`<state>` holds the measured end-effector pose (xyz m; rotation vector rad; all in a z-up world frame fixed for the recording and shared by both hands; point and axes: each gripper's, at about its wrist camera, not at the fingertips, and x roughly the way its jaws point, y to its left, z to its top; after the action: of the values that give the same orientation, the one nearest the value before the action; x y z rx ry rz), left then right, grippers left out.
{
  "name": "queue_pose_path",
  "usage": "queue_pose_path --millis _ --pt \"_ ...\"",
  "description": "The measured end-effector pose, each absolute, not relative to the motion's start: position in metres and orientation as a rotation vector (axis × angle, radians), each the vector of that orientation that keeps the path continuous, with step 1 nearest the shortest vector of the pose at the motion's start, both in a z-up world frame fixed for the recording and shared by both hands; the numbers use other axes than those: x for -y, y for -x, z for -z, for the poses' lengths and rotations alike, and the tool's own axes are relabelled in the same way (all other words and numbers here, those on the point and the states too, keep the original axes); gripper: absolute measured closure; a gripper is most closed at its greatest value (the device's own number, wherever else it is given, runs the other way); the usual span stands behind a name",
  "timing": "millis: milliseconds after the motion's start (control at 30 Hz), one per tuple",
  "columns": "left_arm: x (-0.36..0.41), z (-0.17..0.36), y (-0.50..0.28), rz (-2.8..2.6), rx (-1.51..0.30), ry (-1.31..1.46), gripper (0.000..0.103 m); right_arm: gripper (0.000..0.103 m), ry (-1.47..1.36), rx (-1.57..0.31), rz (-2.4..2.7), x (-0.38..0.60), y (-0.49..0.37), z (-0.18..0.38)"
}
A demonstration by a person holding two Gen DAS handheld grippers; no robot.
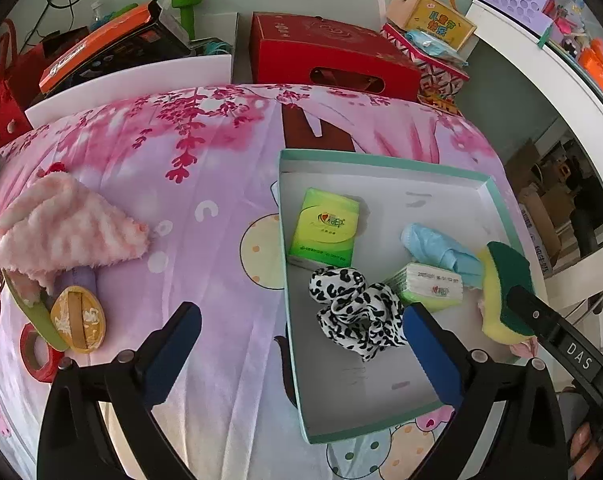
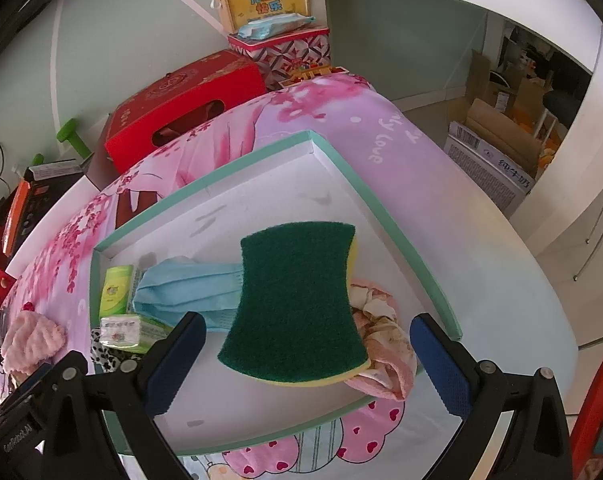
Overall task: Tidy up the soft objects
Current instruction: 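Open the left tool to drop the scrunchie while the right tool releases the sponge, then move both open tools back to the pile toward the red tape and gold lid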
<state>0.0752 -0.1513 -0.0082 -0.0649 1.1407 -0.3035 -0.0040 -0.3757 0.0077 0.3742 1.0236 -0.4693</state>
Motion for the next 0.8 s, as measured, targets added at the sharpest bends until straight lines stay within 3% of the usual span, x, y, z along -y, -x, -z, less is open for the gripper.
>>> queue_pose_path --millis 800 --pt "0.031 -0.035 -0.067 -0.021 -1.025 0.083 0.002 0.0 -0.224 -0.944 0.219 0.268 -0.021 -0.048"
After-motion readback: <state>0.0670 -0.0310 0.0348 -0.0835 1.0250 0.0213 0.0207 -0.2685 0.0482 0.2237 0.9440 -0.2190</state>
